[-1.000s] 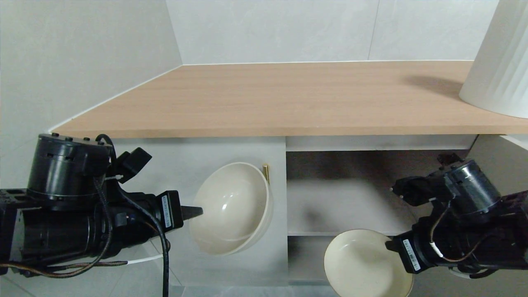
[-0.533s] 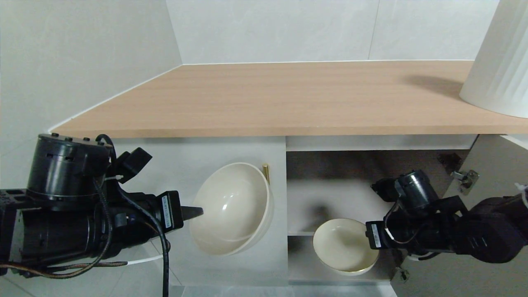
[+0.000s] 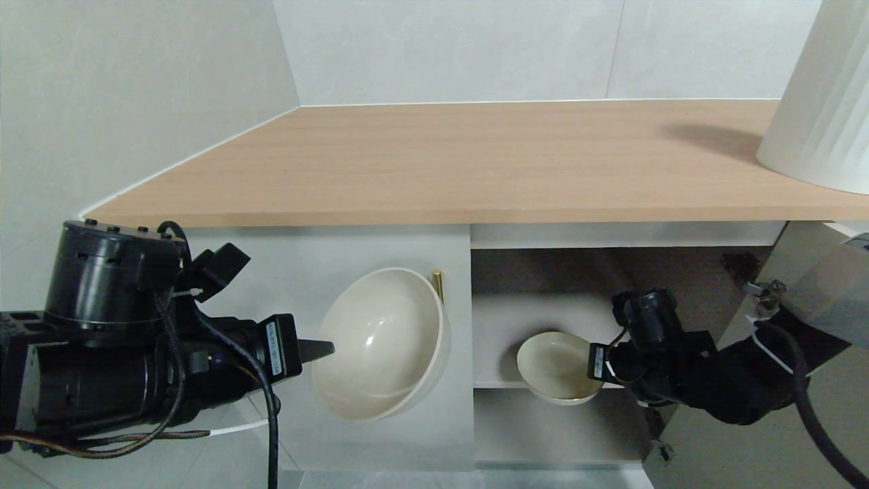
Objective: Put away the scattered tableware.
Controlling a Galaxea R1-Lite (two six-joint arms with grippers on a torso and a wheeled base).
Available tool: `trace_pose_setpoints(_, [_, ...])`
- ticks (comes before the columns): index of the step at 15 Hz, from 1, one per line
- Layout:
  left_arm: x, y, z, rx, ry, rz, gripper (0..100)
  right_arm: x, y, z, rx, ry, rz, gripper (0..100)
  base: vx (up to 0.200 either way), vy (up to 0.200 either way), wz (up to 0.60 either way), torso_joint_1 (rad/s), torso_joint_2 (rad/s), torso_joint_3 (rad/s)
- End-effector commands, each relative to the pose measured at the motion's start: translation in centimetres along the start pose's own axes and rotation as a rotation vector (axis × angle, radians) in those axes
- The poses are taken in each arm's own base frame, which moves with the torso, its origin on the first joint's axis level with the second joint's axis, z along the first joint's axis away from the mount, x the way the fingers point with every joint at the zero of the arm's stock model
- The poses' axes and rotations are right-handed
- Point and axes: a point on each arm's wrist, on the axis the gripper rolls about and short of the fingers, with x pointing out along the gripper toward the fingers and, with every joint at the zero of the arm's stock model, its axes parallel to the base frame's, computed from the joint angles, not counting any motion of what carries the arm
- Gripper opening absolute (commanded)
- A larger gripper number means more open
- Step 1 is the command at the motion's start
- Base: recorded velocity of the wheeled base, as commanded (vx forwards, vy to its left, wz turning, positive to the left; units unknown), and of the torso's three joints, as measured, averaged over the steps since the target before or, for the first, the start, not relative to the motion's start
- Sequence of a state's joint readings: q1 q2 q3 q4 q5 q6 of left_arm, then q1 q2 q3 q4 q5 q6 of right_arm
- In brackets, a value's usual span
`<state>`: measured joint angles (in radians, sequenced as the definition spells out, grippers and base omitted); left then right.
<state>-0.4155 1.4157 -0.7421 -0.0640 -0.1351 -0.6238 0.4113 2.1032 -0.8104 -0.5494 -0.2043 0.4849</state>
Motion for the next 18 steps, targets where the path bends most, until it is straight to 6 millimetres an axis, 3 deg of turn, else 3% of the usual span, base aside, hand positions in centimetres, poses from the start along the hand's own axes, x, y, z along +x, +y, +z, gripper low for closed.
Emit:
trace_pose_setpoints(1, [0.0, 0.0, 0.0, -0.001, 0.001, 0.001, 0, 1.8, -0.5, -0.6, 0.007, 0.021, -0.036, 0, 0.000, 0.000, 0.00, 0.000, 0.00, 0.000])
trace_pose_setpoints(5, [0.0, 0.0, 0.0, -0.001, 0.001, 0.001, 0, 3.6, -1.0, 0.0, 0.071, -0.031, -0.131, 0, 0.000, 0.000, 0.00, 0.000, 0.00, 0.000])
trace_pose_setpoints(18, [0.4, 0.1, 0.0, -0.002, 0.011, 0.008, 0, 6.9, -0.8, 0.5, 0.105, -0.128, -0.194, 0, 0.000, 0.000, 0.00, 0.000, 0.00, 0.000])
